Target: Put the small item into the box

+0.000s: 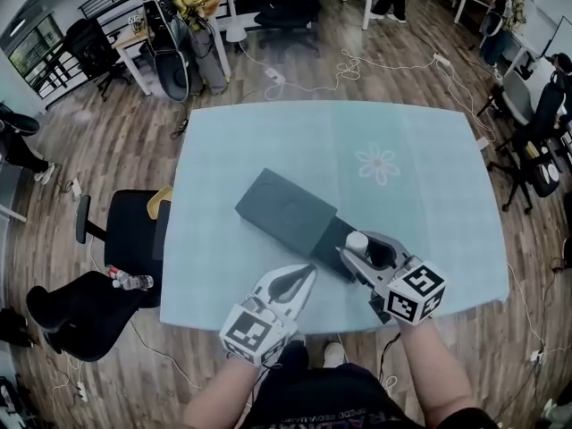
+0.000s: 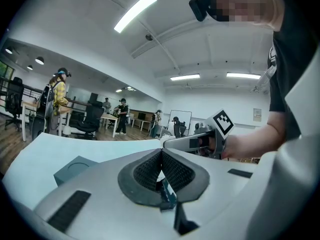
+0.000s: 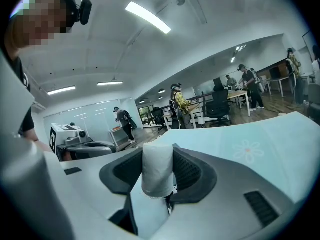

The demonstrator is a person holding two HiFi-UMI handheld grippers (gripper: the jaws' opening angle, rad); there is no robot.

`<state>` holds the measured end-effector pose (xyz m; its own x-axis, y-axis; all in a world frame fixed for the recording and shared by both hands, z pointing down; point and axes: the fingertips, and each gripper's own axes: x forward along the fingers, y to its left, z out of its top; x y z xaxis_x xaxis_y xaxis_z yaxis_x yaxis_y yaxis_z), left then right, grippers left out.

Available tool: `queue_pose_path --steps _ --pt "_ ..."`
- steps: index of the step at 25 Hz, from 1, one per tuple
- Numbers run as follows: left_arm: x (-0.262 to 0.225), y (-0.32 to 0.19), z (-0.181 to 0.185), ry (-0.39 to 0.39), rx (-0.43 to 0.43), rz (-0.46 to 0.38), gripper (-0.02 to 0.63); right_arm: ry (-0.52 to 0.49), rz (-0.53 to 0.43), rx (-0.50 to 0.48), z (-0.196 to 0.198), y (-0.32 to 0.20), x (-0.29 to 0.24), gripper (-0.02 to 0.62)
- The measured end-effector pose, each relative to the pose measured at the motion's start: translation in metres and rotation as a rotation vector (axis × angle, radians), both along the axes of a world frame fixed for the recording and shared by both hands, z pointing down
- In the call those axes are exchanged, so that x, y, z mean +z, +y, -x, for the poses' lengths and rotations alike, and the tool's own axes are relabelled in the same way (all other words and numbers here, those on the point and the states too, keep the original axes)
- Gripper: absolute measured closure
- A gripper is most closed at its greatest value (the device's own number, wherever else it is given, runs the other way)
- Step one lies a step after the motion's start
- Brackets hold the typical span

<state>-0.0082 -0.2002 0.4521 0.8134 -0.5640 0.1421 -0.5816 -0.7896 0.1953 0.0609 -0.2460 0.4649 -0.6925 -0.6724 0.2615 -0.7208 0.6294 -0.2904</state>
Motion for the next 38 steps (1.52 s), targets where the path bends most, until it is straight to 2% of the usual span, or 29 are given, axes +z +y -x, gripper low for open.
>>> queue_pose_path --steps 8,21,26,32,38 --pt "0.019 -0.016 -0.003 -0.017 0.053 -0.004 0.572 0.038 0.081 0.006 0.006 -0.023 0.040 0.400" --pt "0.049 -0.025 -0.012 -0.023 0.116 0.013 0.572 0.170 0.220 -0.008 -0.002 -0.036 0.115 0.400" --pt "0.055 -0.026 -0.018 -0.022 0.133 0.020 0.572 0.310 0.237 -0.067 0.001 -0.037 0.138 0.400" --pt "0.061 -0.024 -0.026 -0.011 0.141 0.040 0.572 0.574 0.248 -0.204 0.004 -0.033 0.168 0.400" --pt "0.064 -0.023 -0.026 -0.008 0.144 0.051 0.572 0.692 0.293 -0.283 0.004 -0.032 0.191 0.400"
